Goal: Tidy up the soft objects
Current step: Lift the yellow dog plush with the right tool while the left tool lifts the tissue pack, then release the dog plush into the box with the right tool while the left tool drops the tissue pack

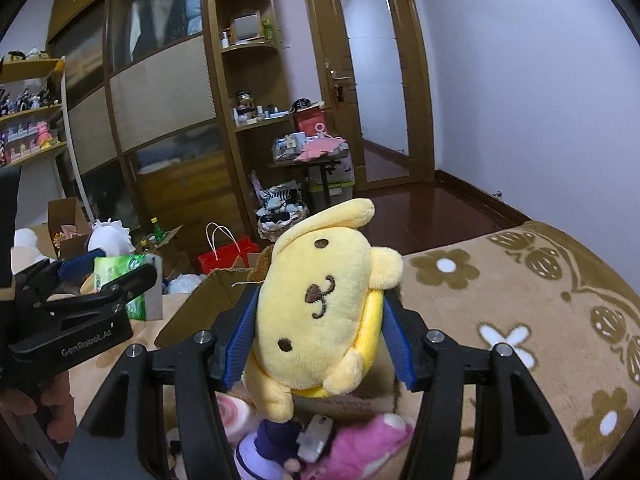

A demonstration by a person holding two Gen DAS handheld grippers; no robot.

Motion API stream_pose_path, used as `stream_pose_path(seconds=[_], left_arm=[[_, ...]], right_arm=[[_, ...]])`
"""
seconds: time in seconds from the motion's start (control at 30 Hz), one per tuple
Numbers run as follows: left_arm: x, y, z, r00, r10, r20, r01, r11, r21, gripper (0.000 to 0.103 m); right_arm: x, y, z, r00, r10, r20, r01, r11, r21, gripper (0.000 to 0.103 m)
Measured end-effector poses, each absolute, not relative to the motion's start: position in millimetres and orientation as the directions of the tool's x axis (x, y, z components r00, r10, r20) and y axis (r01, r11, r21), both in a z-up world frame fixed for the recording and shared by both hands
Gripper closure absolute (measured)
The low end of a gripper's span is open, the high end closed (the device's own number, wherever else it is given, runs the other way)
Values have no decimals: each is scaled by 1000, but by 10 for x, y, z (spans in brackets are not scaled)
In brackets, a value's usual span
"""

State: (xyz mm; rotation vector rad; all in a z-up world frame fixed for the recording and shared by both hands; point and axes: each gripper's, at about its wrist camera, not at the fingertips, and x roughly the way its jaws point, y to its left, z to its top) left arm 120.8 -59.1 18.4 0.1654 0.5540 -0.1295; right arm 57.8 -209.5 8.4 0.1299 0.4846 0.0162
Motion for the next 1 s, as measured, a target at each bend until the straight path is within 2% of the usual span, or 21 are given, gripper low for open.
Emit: stream_pose_path(seconds=[0.37,0.67,1.0], left_arm=[[1408,-711,181,839,-126,-530,198,977,82,27],[1581,-762,-116,784,-122,-609,217,973,84,27],[1747,-683,-290,747,-115,-654,201,978,57,27]], right_arm=[[829,-2107,51,893,71,-444,-1,988,156,40],[974,-2070,-195,853,78,-516,-10,991,133,39],[1030,-2105,-387,823,67,-564,3,993,122,39]])
